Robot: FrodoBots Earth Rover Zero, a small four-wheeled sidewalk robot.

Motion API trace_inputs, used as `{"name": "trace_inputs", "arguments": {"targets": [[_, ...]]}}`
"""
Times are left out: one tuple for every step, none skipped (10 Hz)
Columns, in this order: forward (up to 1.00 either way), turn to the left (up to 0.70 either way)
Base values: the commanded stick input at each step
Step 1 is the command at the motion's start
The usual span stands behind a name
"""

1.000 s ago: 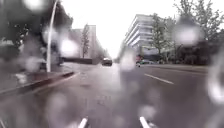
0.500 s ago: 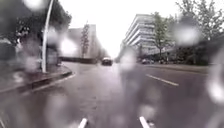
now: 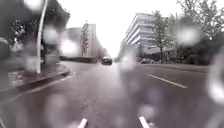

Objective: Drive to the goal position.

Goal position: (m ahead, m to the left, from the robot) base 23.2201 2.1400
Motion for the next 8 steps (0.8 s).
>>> {"name": "trace_inputs", "arguments": {"targets": [[0.7,0.0],[0.7,0.0],[0.7,0.0],[0.7,0.0],[0.7,0.0],[0.7,0.0],[0.7,0.0],[0.7,0.0]]}}
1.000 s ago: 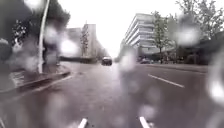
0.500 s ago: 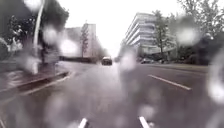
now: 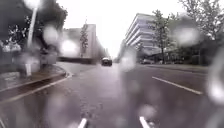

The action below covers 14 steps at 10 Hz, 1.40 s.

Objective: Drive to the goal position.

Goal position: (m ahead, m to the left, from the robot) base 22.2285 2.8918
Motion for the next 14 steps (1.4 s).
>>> {"name": "trace_inputs", "arguments": {"targets": [[0.7,0.0],[0.7,0.0],[0.7,0.0],[0.7,0.0],[0.7,0.0],[0.7,0.0],[0.7,0.0],[0.7,0.0],[0.7,0.0],[0.7,0.0],[0.7,0.0],[0.7,0.0],[0.7,0.0],[0.7,0.06]]}}
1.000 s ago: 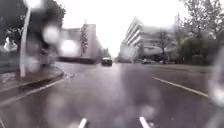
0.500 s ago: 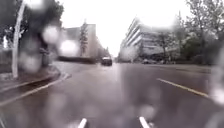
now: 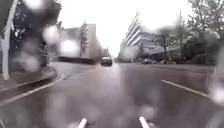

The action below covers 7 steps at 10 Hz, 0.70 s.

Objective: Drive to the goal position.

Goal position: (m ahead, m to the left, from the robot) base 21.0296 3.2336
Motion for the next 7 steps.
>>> {"name": "trace_inputs", "arguments": {"targets": [[0.7,0.14],[0.7,0.14],[0.7,0.14],[0.7,0.14],[0.7,0.08],[0.7,0.0],[0.7,0.0]]}}
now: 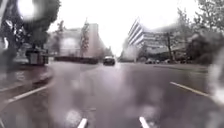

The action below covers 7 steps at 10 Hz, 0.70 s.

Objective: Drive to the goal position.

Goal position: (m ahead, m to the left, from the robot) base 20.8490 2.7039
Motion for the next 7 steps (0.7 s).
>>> {"name": "trace_inputs", "arguments": {"targets": [[0.7,0.0],[0.7,0.0],[0.7,0.0],[0.7,0.0],[0.7,0.0],[0.7,0.0],[0.7,0.0]]}}
